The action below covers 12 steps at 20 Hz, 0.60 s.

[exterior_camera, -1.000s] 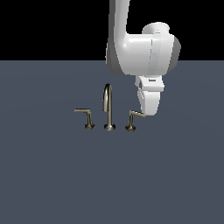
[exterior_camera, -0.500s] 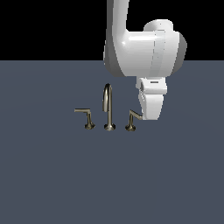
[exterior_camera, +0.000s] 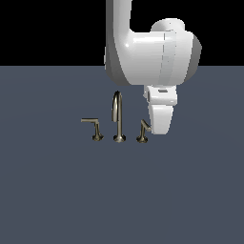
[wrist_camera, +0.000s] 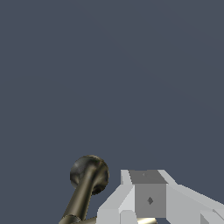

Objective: Turn on the faucet by rotating a designated handle.

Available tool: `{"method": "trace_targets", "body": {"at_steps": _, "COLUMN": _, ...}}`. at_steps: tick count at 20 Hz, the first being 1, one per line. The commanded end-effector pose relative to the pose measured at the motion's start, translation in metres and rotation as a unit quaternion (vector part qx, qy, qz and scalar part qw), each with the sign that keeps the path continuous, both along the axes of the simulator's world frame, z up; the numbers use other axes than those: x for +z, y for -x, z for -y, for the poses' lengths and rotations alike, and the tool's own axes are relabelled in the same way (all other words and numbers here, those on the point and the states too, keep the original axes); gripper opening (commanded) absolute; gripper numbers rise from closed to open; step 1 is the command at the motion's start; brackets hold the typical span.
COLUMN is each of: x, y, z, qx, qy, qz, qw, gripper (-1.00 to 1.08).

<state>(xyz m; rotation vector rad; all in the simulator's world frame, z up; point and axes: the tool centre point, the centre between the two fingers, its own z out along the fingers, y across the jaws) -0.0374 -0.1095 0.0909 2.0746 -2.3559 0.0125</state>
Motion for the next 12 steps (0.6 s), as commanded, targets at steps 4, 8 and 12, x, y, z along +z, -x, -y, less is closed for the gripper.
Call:
{"method": "trace_targets", "body": {"at_steps": 4, "x": 0.0, "y": -0.002, "z": -0.016, "qx": 0.003, "qy": -0.001, "qz": 0.0, "qw": 1.0, "gripper": -1.0}}
{"method": "trace_targets", "body": {"at_steps": 8, "x": 0.0, "y": -0.009, "z": -0.044, "qx": 0.01, "qy": -0.002, "qz": -0.001, "qw": 0.9999, "gripper": -1.0}}
{"method": "trace_targets", "body": {"at_steps": 12, "x": 0.0, "y": -0.014, "z": -0.065, "qx": 0.015, "qy": -0.004, "qz": -0.002, "qw": 0.9999, "gripper": -1.0}}
